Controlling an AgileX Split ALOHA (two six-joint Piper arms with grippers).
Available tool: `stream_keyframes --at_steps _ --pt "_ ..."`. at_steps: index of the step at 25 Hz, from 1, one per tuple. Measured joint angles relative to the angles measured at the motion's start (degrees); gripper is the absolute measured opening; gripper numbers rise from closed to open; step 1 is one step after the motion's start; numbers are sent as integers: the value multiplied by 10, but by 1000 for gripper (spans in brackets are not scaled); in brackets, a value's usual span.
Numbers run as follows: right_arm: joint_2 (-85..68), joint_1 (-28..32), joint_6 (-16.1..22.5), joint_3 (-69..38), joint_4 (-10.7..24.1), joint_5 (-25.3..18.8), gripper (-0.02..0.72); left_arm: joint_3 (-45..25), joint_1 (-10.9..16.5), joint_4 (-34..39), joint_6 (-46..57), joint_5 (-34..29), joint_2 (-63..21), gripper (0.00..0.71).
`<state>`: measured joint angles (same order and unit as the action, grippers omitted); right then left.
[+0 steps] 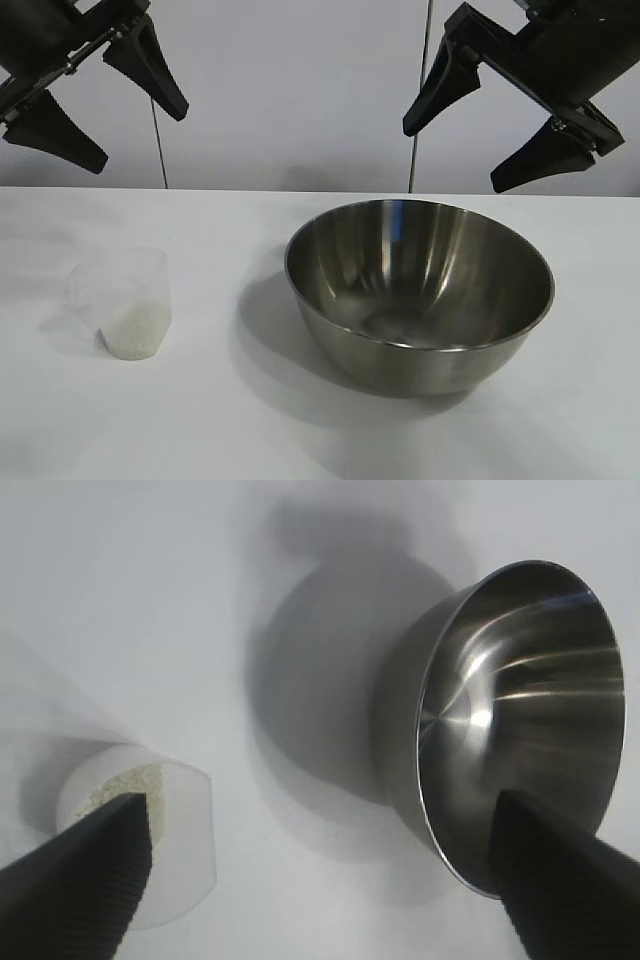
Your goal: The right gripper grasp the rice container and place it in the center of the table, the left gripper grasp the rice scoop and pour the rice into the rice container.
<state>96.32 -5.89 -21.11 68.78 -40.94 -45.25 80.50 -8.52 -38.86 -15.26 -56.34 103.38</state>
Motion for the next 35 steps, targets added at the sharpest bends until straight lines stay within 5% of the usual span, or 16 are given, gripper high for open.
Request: stream_keyframes --at_steps 4,7,9,12,15,31,33,35 --pt "0 0 -1 0 12 0 694 0 0 0 0 1 0 657" --pt "0 0 0 1 55 0 694 0 0 0 0 1 0 657" --pt "0 0 21 5 122 0 694 0 0 0 0 1 0 657" --pt "3 0 104 7 266 -2 694 0 0 0 0 1 0 657" --pt "33 0 157 7 336 1 694 0 0 0 0 1 0 657" --pt "184 0 119 7 230 75 686 0 0 0 0 2 0 657" --pt "184 0 118 7 222 75 594 0 0 0 0 2 0 657" --pt "184 0 117 7 218 75 410 0 0 0 0 3 0 657"
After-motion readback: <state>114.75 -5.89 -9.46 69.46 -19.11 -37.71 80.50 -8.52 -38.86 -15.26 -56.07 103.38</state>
